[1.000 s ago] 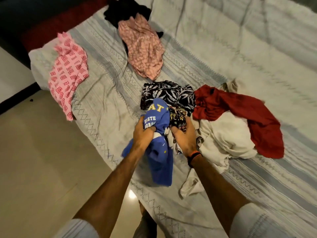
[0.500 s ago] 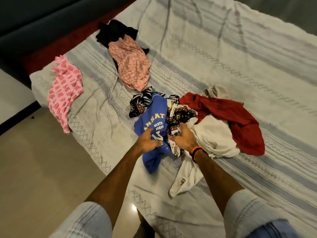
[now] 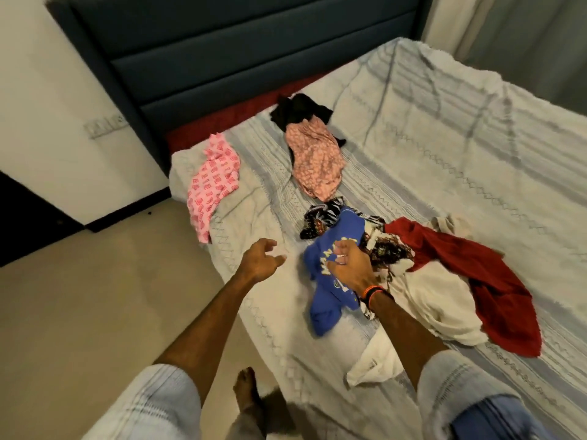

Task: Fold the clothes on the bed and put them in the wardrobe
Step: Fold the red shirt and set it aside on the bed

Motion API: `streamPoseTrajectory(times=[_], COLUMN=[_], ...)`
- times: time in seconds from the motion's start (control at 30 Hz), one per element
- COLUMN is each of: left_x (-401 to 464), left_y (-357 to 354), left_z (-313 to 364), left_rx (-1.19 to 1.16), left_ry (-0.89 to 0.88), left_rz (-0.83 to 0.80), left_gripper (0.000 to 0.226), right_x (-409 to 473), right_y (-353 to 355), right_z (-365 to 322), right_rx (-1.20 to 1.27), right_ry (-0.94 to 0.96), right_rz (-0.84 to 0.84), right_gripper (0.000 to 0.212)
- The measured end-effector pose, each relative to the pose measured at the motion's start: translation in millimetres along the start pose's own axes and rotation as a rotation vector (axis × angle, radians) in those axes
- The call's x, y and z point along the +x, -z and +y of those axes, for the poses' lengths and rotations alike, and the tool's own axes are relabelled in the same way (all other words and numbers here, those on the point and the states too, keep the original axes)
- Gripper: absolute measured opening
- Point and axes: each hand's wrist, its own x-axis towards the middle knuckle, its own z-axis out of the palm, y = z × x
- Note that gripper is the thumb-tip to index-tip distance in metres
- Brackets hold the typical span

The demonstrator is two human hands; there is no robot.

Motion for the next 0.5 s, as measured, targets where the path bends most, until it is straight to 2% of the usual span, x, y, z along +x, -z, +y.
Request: streamPoseTrajectory(times=[0.2, 0.5], left_x=[55.4, 142.5], left_y=[114.5, 232.7], left_z=[-43.4, -85.2], left_rx=[-0.072, -0.074], left_ry=[0.007, 0.058], left_rz=[0.084, 0.051], left_gripper=[0.047, 0.039], right_x=[51.2, 124.8], right_y=[-90.5, -182.4], right_z=[-90.7, -170.7], right_rx=[-0.06, -0.121], right_ry=[0.113, 0.084], right_rz=[-0.032, -0.01], right_gripper=[0.05, 0.039])
